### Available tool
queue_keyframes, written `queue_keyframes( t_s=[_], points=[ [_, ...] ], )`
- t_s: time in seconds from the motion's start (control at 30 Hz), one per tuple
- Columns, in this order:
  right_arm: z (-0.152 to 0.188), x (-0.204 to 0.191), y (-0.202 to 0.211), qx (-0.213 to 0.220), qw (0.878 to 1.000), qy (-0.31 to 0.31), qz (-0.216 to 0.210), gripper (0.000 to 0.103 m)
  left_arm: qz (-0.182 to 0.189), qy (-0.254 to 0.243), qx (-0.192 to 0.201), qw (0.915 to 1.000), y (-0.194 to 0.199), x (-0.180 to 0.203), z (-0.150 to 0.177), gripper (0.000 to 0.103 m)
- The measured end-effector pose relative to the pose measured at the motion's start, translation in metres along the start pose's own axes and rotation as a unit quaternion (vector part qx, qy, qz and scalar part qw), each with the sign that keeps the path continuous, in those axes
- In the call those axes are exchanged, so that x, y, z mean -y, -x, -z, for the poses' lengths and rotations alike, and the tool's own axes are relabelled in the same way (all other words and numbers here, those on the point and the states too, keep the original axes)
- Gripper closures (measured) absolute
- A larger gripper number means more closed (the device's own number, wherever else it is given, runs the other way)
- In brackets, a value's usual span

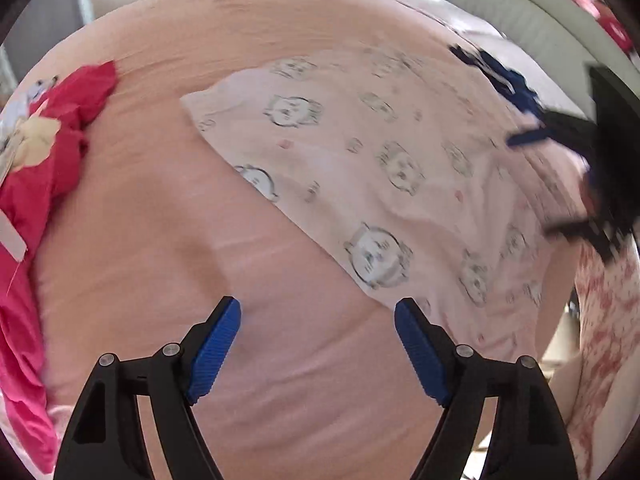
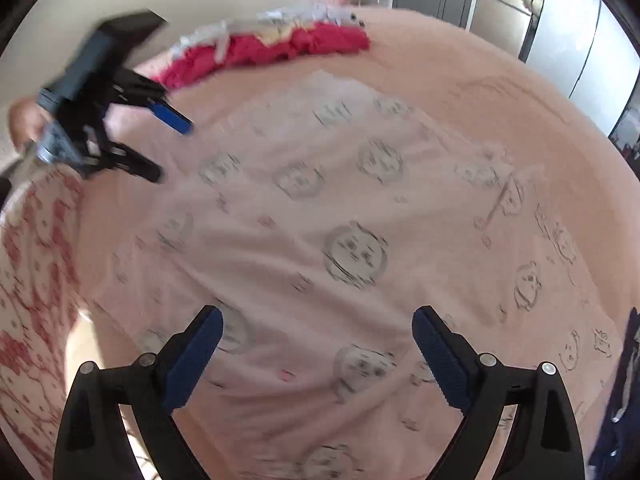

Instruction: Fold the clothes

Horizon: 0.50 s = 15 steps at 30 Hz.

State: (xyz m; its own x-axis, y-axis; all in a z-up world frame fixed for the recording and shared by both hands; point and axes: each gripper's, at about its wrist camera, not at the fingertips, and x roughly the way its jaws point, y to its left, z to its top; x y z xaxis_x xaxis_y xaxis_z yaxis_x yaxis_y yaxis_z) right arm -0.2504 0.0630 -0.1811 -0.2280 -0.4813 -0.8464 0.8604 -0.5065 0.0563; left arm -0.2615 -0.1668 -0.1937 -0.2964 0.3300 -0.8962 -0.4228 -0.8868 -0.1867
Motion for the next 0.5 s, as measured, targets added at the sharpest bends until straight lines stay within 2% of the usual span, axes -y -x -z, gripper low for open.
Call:
queue_keyframes(
  t_s=[0.03,0.1,0.17,0.2,0.23,0.27,0.3,0.37,0.47,0.5],
  points=[
    [-0.006,-0.016,0.006,0.035,0.999,0.0,-0.023,0.008,0.002,0.018,0.009,0.9998,-0.004,-0.004,-0.007,0.024],
    [-0.02,-0.056,-0.002,0.066,0.997,0.019,-0.035,0.008,-0.003,0.032,0.022,0.9993,-0.012,-0.009,-0.018,0.026],
    [-0.037,-0.079,-0.03,0.057,0.998,0.013,-0.033,0.008,-0.009,0.047,0.032,0.9983,-0.021,-0.022,-0.029,0.036],
    [-0.042,-0.085,-0.04,0.051,0.998,0.001,-0.033,0.019,-0.011,0.059,0.037,0.9975,-0.027,-0.032,-0.035,0.044],
    [-0.044,-0.082,-0.051,0.038,0.998,-0.03,-0.028,0.039,-0.013,0.071,0.042,0.9965,-0.032,-0.042,-0.041,0.045],
    [-0.047,-0.08,-0.064,0.017,0.998,-0.066,-0.018,0.047,-0.011,0.086,0.05,0.995,-0.032,-0.048,-0.046,0.045],
    [-0.044,-0.086,-0.062,0.017,0.997,-0.07,-0.015,0.052,-0.009,0.1,0.059,0.9932,-0.031,-0.053,-0.05,0.045],
    [-0.038,-0.099,-0.058,0.019,0.997,-0.075,-0.01,0.052,-0.005,0.129,0.074,0.9889,-0.029,-0.062,-0.058,0.045],
    [-0.025,-0.116,-0.058,0.011,0.996,-0.084,0.005,0.052,-0.007,0.122,0.078,0.9895,-0.032,-0.062,-0.065,0.045],
    [-0.019,-0.12,-0.063,0.001,0.996,-0.088,0.016,0.052,-0.014,0.11,0.076,0.9909,-0.034,-0.058,-0.067,0.056]
  ],
)
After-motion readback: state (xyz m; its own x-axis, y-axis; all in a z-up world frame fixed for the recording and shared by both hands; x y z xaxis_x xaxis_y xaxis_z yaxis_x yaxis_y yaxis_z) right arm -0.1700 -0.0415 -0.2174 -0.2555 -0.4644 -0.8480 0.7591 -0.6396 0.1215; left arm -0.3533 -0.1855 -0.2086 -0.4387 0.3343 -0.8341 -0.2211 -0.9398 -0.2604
